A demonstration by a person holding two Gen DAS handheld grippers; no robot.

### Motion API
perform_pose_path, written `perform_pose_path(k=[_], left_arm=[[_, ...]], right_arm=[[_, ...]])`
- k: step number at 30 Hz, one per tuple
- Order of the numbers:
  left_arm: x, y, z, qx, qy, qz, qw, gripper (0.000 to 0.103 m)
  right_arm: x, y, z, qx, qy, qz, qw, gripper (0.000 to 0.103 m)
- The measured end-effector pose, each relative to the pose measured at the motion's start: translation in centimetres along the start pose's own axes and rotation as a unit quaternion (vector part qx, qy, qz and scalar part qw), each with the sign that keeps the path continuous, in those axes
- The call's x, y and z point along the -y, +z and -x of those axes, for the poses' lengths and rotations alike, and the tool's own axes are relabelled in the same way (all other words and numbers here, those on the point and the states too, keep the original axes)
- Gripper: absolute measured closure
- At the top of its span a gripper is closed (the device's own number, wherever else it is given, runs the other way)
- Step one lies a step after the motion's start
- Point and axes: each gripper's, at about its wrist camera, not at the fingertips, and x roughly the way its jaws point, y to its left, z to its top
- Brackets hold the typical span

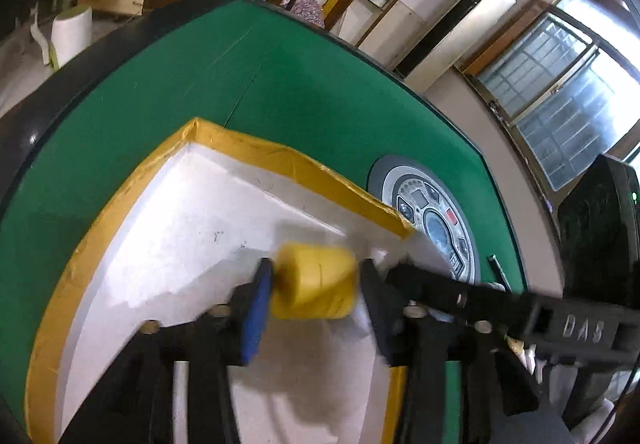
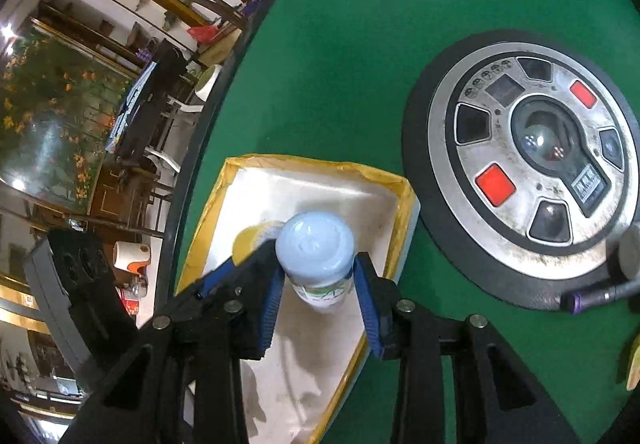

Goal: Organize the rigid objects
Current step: 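Carry both items into the white tray and open both tools, then withdraw both tools from the tray back toward the pile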

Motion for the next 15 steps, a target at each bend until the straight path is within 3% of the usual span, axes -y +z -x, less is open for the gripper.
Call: perform_pose_path(k=[4, 11, 15], left_arm=[[-0.5, -0.4, 0.6, 0.014, -0.011, 0.014, 0.9997, 0.033], [-1.7, -2.6, 1.0, 0.002, 0.002, 0.047, 0.9989, 0.031], [-2.0, -4.8, 2.5, 0.008, 0.013, 0.061, 0.998, 0.031]], right_arm=[[-1.1, 0.7, 0.8, 0.04, -0.032, 0.026, 0.998, 0.05], [-1.3, -0.6, 4.0, 0.096, -0.028, 0.037, 0.994, 0.049], [-0.1, -3.6, 7.4, 0.122, -0.042, 0.066, 0.989, 0.049]])
